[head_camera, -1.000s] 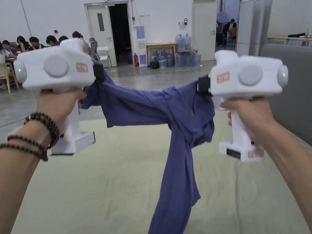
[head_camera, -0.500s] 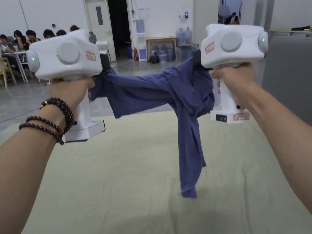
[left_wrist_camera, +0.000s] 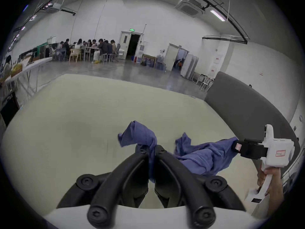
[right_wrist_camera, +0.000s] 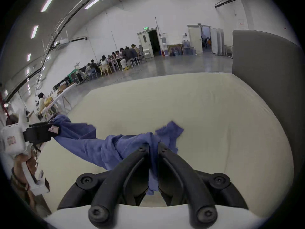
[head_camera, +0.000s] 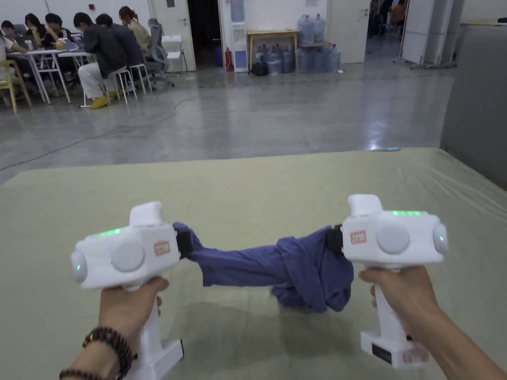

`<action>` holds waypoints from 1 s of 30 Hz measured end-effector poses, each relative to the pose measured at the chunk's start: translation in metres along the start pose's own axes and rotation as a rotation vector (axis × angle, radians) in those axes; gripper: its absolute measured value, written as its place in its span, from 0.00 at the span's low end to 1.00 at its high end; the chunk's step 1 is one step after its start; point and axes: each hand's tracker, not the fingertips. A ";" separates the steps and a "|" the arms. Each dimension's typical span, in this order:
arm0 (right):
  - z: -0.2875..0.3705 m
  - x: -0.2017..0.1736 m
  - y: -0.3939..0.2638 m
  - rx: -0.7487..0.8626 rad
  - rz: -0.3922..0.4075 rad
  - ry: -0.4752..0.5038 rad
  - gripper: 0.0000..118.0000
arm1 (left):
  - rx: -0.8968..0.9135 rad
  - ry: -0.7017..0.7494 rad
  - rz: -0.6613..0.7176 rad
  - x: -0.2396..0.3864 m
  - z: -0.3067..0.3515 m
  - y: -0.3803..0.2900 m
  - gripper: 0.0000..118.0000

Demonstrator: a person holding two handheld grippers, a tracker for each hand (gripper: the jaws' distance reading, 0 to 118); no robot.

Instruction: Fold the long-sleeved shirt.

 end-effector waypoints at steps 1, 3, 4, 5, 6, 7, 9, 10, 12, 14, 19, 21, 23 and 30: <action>0.014 -0.004 -0.023 -0.007 0.011 0.005 0.08 | -0.018 -0.018 0.023 -0.006 0.011 -0.021 0.02; 0.040 -0.011 -0.066 -0.023 0.026 0.007 0.08 | -0.019 -0.015 0.072 -0.014 0.040 -0.069 0.02; 0.052 -0.015 -0.090 -0.031 0.038 0.010 0.08 | -0.024 -0.033 0.093 -0.016 0.057 -0.095 0.02; 0.066 -0.020 -0.114 -0.047 0.046 -0.001 0.08 | -0.022 -0.027 0.098 -0.016 0.074 -0.121 0.02; 0.078 -0.026 -0.139 -0.073 0.057 -0.005 0.08 | -0.035 -0.015 0.099 -0.014 0.088 -0.143 0.02; 0.089 -0.030 -0.163 -0.095 0.050 -0.009 0.08 | -0.055 -0.008 0.093 -0.011 0.108 -0.172 0.02; 0.108 -0.036 -0.205 -0.158 0.040 -0.021 0.08 | -0.098 0.043 0.088 -0.009 0.133 -0.215 0.02; 0.115 -0.041 -0.225 -0.185 0.027 -0.020 0.08 | -0.122 0.043 0.096 -0.011 0.141 -0.233 0.02; 0.119 -0.046 -0.252 -0.232 0.034 -0.032 0.08 | -0.164 0.062 0.145 -0.015 0.154 -0.263 0.02; 0.113 -0.047 -0.261 -0.238 0.031 -0.053 0.08 | -0.182 0.071 0.165 -0.020 0.153 -0.275 0.02; 0.150 -0.041 -0.238 -0.104 -0.129 -0.029 0.86 | -0.195 0.057 0.129 -0.017 0.171 -0.270 1.00; 0.183 -0.039 -0.232 -0.022 -0.221 -0.004 1.00 | -0.061 0.003 0.119 -0.018 0.193 -0.258 1.00; 0.221 -0.036 -0.228 0.110 -0.317 -0.012 1.00 | -0.082 0.018 0.108 -0.012 0.218 -0.257 1.00; 0.253 -0.040 -0.259 -0.069 -0.283 -0.084 0.33 | -0.080 0.038 0.083 -0.013 0.243 -0.272 0.00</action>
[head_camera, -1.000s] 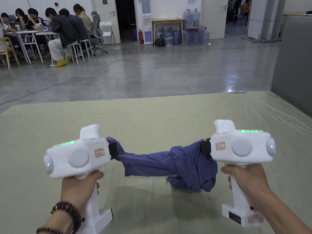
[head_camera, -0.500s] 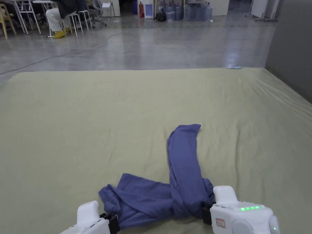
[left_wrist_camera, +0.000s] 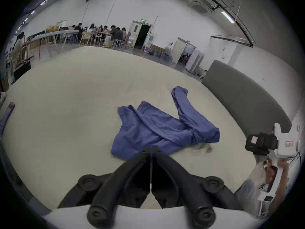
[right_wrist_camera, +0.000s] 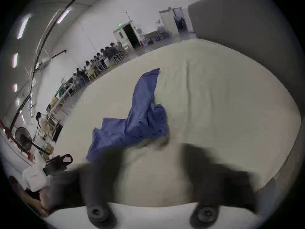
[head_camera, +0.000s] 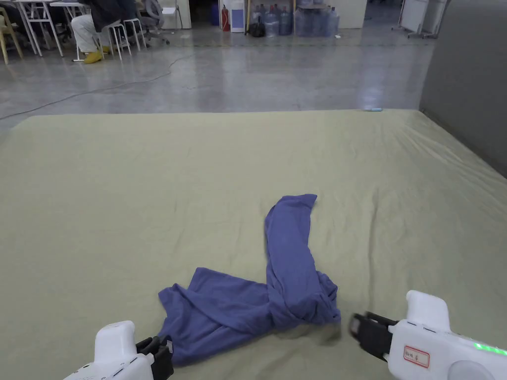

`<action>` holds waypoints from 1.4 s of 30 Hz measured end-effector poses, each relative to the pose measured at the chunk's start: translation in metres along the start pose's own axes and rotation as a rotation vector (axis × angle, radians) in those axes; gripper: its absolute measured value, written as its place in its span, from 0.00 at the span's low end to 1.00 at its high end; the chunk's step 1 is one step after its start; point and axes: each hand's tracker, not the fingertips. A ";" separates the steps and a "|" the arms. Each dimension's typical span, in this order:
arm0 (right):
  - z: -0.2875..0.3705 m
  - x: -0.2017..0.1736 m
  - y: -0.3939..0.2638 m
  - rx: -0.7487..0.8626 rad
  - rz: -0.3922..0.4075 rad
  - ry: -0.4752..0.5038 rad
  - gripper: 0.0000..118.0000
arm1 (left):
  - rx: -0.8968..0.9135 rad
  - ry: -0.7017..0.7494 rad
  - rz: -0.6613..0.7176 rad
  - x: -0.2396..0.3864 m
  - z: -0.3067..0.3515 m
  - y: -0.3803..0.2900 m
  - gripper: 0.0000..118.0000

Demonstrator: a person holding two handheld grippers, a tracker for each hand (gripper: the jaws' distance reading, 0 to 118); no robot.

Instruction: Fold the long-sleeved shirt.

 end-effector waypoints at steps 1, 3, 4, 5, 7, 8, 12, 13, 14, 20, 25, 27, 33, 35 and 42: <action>-0.004 -0.001 -0.003 -0.043 0.000 -0.054 0.02 | -0.004 -0.011 0.000 0.000 -0.003 0.003 0.00; -0.011 0.005 -0.006 -0.071 0.014 -0.040 0.02 | -0.082 -0.047 0.061 -0.004 -0.008 0.004 0.00; -0.013 0.007 -0.009 -0.085 -0.013 -0.023 0.02 | -0.069 -0.050 0.072 -0.005 -0.009 0.006 0.00; -0.015 0.009 -0.010 -0.085 -0.041 -0.017 0.02 | -0.068 -0.055 0.065 -0.004 -0.008 0.002 0.00; -0.018 0.010 -0.010 -0.086 -0.035 -0.020 0.02 | -0.028 -0.032 -0.004 -0.003 -0.012 0.014 0.00; -0.013 0.011 -0.010 -0.072 -0.026 -0.024 0.02 | -0.022 -0.036 -0.015 -0.003 -0.016 0.021 0.00; -0.018 0.013 -0.007 -0.088 -0.019 -0.043 0.02 | -0.072 0.056 -0.090 -0.004 -0.064 0.053 0.95; -0.019 0.014 -0.007 -0.092 -0.020 -0.045 0.02 | -0.104 0.073 -0.101 -0.006 -0.084 0.060 0.98; -0.019 0.014 -0.008 -0.095 -0.020 -0.049 0.02 | -0.117 0.065 -0.089 -0.007 -0.098 0.064 0.95; -0.022 0.019 -0.008 -0.125 -0.008 -0.073 0.02 | -0.218 0.151 -0.113 -0.015 -0.182 0.082 0.81; -0.024 0.024 -0.006 -0.135 0.000 -0.106 0.02 | -0.243 0.199 -0.110 -0.022 -0.200 0.069 0.18; -0.023 0.025 -0.004 -0.134 -0.001 -0.108 0.02 | -0.186 0.132 -0.088 -0.024 -0.187 0.069 0.03; -0.026 0.003 0.020 -0.077 0.104 -0.001 0.02 | -0.053 0.040 -0.048 -0.017 -0.133 0.067 0.03; -0.033 -0.020 0.039 -0.023 0.162 0.157 0.02 | -0.039 0.037 -0.052 -0.012 -0.110 0.062 0.03; -0.174 -0.156 0.101 -0.174 0.661 0.252 0.97 | -0.008 0.028 -0.029 -0.001 -0.055 0.026 0.03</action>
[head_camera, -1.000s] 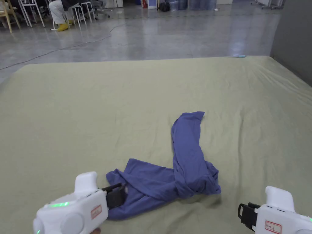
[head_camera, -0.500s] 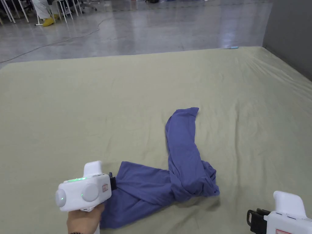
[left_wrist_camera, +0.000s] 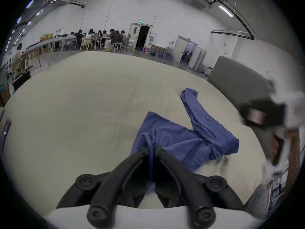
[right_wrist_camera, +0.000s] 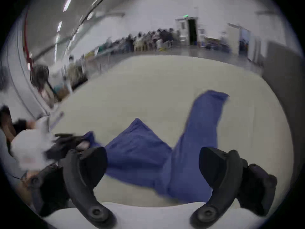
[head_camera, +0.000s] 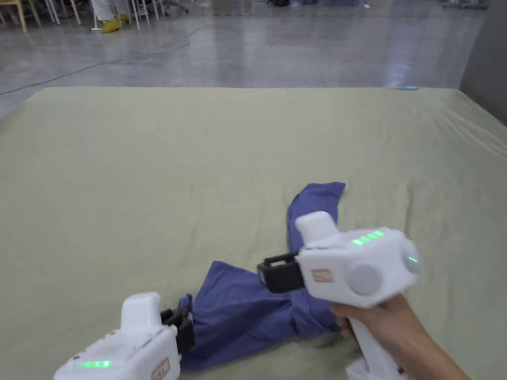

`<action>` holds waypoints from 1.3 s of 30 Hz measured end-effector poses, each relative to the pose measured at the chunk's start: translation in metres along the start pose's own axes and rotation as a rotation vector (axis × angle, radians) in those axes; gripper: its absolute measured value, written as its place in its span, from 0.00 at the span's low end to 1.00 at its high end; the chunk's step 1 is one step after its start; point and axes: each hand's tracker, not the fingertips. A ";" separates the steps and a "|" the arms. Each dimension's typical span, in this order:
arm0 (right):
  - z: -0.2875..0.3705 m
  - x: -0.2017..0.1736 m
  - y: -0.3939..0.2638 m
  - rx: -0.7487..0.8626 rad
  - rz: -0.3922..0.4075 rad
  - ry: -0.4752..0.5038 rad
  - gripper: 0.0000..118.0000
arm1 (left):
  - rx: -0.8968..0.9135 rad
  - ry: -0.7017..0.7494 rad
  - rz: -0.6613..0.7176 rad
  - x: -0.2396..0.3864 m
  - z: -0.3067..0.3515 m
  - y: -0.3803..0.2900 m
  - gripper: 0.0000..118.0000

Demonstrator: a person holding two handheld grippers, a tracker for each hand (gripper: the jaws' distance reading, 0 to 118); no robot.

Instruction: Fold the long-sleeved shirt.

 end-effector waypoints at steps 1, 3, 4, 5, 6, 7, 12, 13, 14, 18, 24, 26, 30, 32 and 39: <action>-0.029 -0.004 0.016 -0.047 0.055 0.051 0.97 | -0.003 -0.011 0.023 0.000 0.006 -0.007 0.03; -0.083 -0.010 0.036 -0.081 0.104 0.097 0.97 | -0.016 -0.010 0.061 0.000 0.010 -0.020 0.03; -0.109 -0.013 0.041 -0.129 0.113 0.063 0.97 | -0.025 -0.015 0.065 -0.002 0.011 -0.024 0.03; -0.134 -0.014 0.043 -0.191 0.119 0.018 0.97 | -0.032 -0.011 0.075 -0.003 0.010 -0.028 0.03; -0.152 -0.014 0.043 -0.250 0.129 -0.005 0.95 | -0.037 0.000 0.089 -0.005 0.009 -0.030 0.03; -0.170 -0.014 0.038 -0.304 0.146 -0.037 0.88 | -0.046 -0.006 0.100 -0.006 0.006 -0.031 0.03; -0.175 -0.011 0.030 -0.356 0.102 -0.020 0.22 | -0.041 0.022 0.094 -0.012 0.001 -0.025 0.03; -0.164 -0.009 0.033 -0.306 0.098 -0.036 0.04 | -0.032 0.030 0.089 -0.014 0.000 -0.020 0.03; -0.152 -0.008 0.035 -0.251 0.085 -0.026 0.04 | -0.020 0.039 0.090 -0.018 -0.001 -0.014 0.03; -0.097 0.016 0.056 -0.064 -0.045 -0.069 0.02 | 0.109 0.069 0.105 -0.034 0.007 0.034 0.03; 0.018 0.076 0.130 0.189 -0.172 -0.095 0.02 | 0.327 0.063 0.028 -0.032 0.039 0.164 0.03; 0.059 0.098 0.160 0.289 -0.211 -0.095 0.02 | 0.423 0.050 -0.011 -0.022 0.051 0.217 0.03; 0.125 0.121 0.225 0.408 -0.167 -0.177 0.02 | 0.522 0.049 -0.033 0.003 0.062 0.322 0.03; 0.154 0.129 0.266 0.475 -0.132 -0.228 0.02 | 0.576 0.047 -0.091 0.027 0.064 0.381 0.03; 0.242 0.145 0.400 0.685 -0.132 -0.412 0.02 | 0.628 0.115 -0.161 0.091 0.058 0.564 0.03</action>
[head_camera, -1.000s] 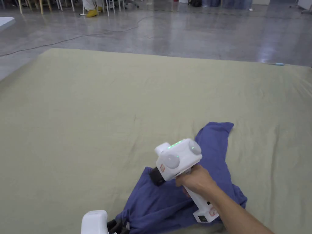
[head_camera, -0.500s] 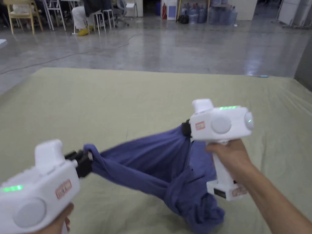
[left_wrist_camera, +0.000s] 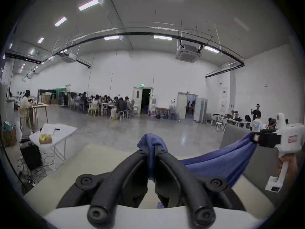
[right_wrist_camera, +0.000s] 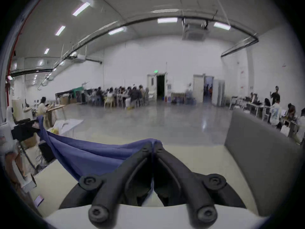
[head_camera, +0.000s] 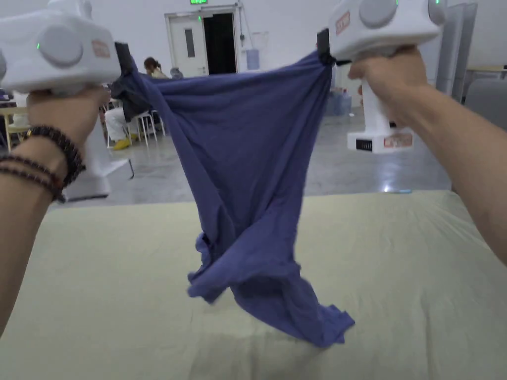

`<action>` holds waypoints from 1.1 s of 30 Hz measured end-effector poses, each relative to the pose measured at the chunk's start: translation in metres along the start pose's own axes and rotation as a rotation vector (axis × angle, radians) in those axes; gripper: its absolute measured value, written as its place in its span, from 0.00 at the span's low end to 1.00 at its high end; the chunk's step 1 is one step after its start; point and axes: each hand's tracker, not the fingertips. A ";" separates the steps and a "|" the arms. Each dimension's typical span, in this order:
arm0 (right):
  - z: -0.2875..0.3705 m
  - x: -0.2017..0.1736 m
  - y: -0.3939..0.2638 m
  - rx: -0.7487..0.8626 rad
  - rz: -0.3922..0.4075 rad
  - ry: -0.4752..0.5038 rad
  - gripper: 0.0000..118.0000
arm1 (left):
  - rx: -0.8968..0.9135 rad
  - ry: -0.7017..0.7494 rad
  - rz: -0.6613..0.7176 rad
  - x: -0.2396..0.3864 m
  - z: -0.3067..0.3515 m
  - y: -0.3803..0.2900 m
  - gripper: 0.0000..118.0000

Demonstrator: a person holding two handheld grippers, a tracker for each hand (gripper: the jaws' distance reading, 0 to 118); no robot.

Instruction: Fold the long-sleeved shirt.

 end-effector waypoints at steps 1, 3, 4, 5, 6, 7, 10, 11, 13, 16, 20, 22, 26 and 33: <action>0.001 0.001 0.016 0.036 0.004 -0.013 0.02 | -0.002 -0.001 0.012 0.005 -0.007 0.014 0.03; 0.004 0.000 0.042 0.070 0.022 -0.052 0.02 | 0.029 0.025 0.029 0.016 -0.012 0.036 0.03; 0.008 0.001 0.053 0.109 0.027 -0.075 0.02 | 0.046 0.022 0.037 0.023 -0.012 0.048 0.03; 0.010 0.002 0.065 0.116 0.022 -0.084 0.02 | 0.065 0.006 0.047 0.027 -0.012 0.055 0.03; 0.013 0.005 0.072 0.113 0.020 -0.080 0.02 | 0.075 -0.004 0.046 0.031 -0.012 0.061 0.03; 0.012 0.007 0.075 0.122 0.009 -0.090 0.02 | 0.084 -0.003 0.041 0.036 -0.010 0.063 0.03; 0.014 0.016 0.063 0.108 -0.001 -0.083 0.02 | 0.074 -0.042 0.025 0.043 -0.008 0.048 0.03; 0.010 0.019 0.050 0.102 -0.002 -0.081 0.02 | 0.059 -0.053 0.009 0.044 -0.009 0.036 0.03; 0.003 0.026 0.017 0.049 -0.022 -0.067 0.02 | 0.013 -0.042 -0.020 0.044 -0.013 0.003 0.03; -0.011 0.032 -0.050 -0.037 -0.082 -0.034 0.02 | -0.079 -0.061 0.025 0.038 -0.019 -0.061 0.03; -0.013 0.035 -0.134 -0.109 -0.108 0.001 0.02 | -0.150 -0.083 0.062 0.020 -0.024 -0.140 0.03; 0.000 0.038 -0.161 -0.115 -0.121 0.015 0.02 | -0.185 -0.118 0.069 0.012 -0.007 -0.167 0.03; 0.065 0.045 -0.201 -0.100 -0.156 0.071 0.02 | -0.129 -0.141 0.053 0.001 0.059 -0.210 0.03; 0.226 0.035 -0.313 -0.236 -0.144 0.175 0.02 | -0.110 -0.120 -0.032 -0.006 0.236 -0.309 0.03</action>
